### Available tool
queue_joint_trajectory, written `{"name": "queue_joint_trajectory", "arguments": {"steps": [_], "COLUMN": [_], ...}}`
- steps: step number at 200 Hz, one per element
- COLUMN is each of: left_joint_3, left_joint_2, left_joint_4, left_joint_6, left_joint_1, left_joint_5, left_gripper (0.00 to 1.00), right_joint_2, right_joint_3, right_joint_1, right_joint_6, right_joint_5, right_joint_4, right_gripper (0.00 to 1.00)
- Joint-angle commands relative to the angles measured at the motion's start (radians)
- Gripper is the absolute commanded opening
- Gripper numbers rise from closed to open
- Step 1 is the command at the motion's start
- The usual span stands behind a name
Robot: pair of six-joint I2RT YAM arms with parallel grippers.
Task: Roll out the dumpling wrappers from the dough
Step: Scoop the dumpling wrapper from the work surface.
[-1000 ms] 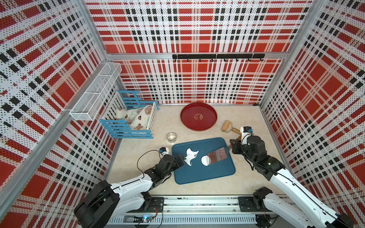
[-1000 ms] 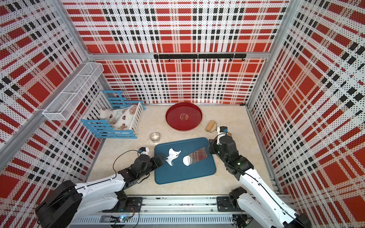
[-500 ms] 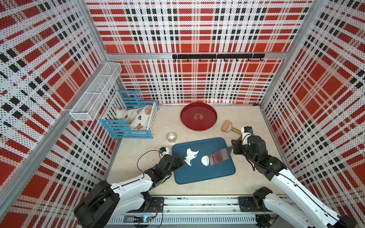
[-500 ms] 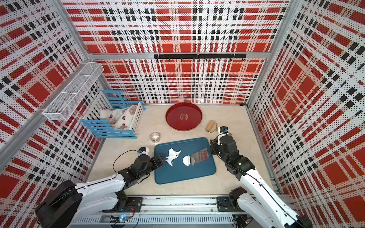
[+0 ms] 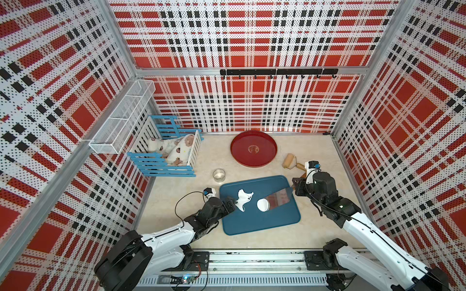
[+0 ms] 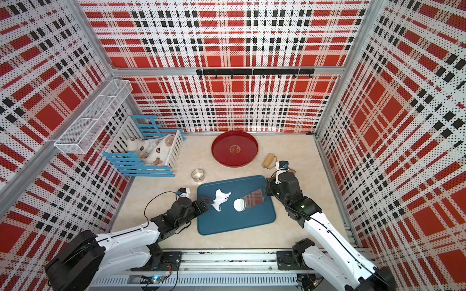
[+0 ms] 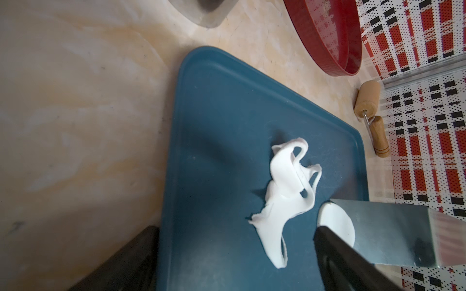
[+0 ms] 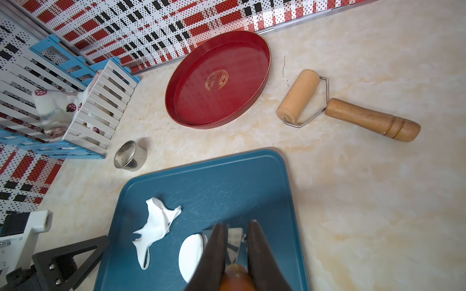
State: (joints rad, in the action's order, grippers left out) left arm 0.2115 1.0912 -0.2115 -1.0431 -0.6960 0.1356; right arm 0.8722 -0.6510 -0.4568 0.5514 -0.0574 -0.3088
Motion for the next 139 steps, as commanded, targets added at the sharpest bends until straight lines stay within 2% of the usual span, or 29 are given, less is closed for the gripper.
{"name": "queue_joint_trajectory", "arguments": {"steps": [1, 139], "left_joint_3": [-0.021, -0.018], "left_joint_2": [-0.007, 0.0], "left_joint_4": [0.0, -0.006], "left_joint_6": [-0.005, -0.005], "left_joint_1": [0.001, 0.0], "left_joint_5": [-0.018, -0.017], "left_gripper": [0.99, 0.99], "right_joint_2": [0.003, -0.024], "right_joint_3": [0.016, -0.018], "right_joint_1": [0.003, 0.013], "right_joint_6": [0.032, 0.055], "right_joint_5": [0.036, 0.067], "right_joint_4": [0.045, 0.037], "right_gripper": [0.0, 0.0]}}
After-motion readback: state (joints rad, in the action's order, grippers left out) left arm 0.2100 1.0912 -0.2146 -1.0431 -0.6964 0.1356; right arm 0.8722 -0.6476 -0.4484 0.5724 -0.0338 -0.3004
